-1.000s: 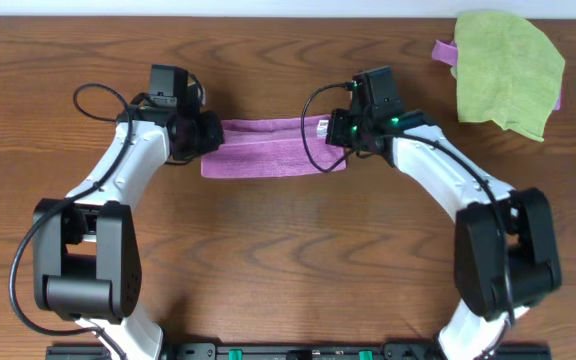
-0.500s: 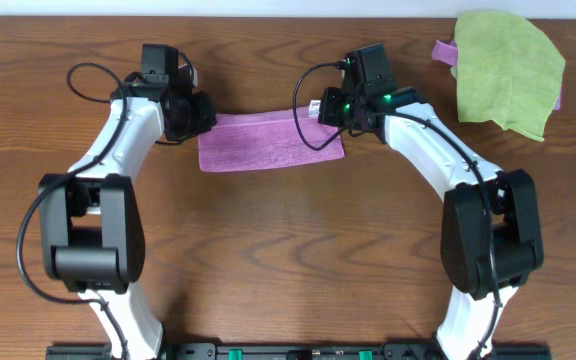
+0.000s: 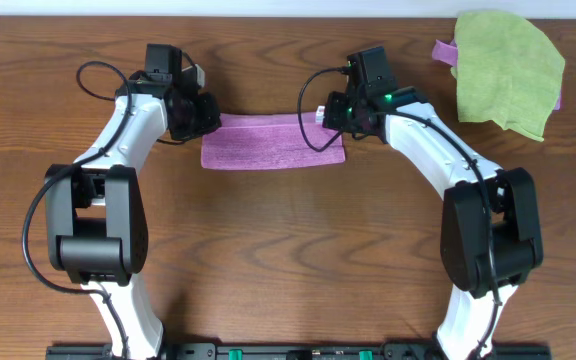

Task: Fold the cloth
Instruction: 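Lower the folded edge onto the top edge and press it flat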

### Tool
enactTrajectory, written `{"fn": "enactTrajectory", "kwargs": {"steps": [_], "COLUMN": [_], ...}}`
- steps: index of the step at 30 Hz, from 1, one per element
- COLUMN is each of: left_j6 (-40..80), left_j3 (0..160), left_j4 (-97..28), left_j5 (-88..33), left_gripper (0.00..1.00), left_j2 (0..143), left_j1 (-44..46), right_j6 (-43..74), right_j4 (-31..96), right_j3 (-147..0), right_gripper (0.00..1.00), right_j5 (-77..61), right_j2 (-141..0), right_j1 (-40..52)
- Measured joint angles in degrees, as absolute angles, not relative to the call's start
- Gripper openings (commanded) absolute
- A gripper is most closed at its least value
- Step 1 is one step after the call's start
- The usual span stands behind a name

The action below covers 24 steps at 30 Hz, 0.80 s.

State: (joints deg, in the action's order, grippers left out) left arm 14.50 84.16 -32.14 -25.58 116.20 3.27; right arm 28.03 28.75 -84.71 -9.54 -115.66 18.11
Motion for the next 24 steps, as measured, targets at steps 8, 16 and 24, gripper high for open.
{"fn": "enactTrajectory", "kwargs": {"steps": [8, 16, 24], "left_j6": [13.6, 13.5, 13.5], "left_j3": [84.2, 84.2, 84.2], "left_j4": [-37.7, -40.7, -42.6], "left_j5": [-27.3, -27.9, -28.1], "left_gripper": [0.06, 0.06, 0.06], "left_j2": [116.2, 116.2, 116.2], "left_j1": [3.3, 3.4, 3.5], "right_j6": [28.0, 28.0, 28.0], "right_j4": [33.3, 37.6, 40.2], "right_j3": [-84.7, -84.7, -84.7], "right_gripper": [0.02, 0.01, 0.01], "right_j5": [-9.6, -10.4, -10.9], "right_j2": [-115.7, -115.7, -115.7], "right_j1": [18.1, 18.1, 18.1]}}
